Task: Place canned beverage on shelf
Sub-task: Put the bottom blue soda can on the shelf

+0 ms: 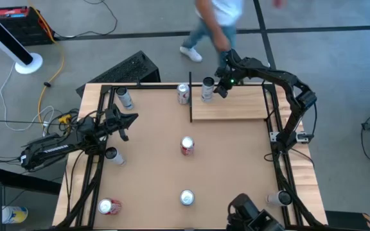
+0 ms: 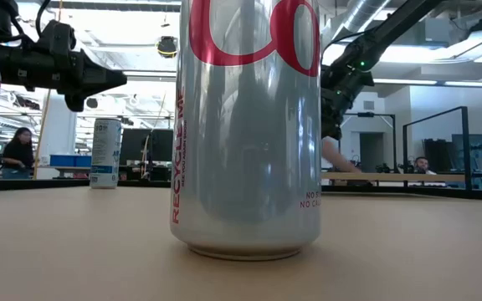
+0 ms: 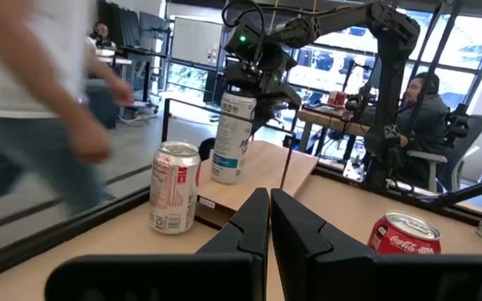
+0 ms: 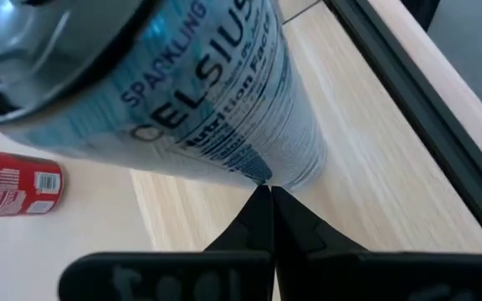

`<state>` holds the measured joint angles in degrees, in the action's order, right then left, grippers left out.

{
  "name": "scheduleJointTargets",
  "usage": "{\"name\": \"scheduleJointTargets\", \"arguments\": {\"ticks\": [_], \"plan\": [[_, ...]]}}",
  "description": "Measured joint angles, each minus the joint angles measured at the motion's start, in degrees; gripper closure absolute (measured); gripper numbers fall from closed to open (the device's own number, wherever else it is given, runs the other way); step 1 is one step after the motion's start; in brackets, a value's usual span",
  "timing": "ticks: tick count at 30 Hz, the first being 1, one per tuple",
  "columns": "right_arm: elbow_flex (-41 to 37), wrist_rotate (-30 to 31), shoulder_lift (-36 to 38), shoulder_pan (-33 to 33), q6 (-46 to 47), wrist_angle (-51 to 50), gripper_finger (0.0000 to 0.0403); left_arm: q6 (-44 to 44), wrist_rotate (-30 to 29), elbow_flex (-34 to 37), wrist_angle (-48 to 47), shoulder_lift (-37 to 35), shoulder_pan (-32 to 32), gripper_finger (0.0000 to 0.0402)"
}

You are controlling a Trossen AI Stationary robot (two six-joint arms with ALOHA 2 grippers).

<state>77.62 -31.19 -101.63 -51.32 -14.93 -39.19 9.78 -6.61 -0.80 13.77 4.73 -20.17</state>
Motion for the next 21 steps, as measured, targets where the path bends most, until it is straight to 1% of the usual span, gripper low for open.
{"name": "scheduleJointTargets", "arguments": {"ticks": [15, 18, 21], "plan": [[-0.02, -0.17, 0.01, 1.85, 0.91, 3.91, 0.0387, 0.15, 0.00, 0.00, -0.34, 0.00, -0.01, 0.0402], [-0.02, -0.14, 0.01, 1.83, 0.97, 2.33, 0.0387, 0.15, 0.00, 0.00, -0.34, 0.02, 0.00, 0.0402], [-0.02, -0.05, 0.13, 1.80, -0.17, -1.30, 0.0387, 0.15, 0.00, 0.00, -0.34, 0.01, 0.01, 0.0402]]}}
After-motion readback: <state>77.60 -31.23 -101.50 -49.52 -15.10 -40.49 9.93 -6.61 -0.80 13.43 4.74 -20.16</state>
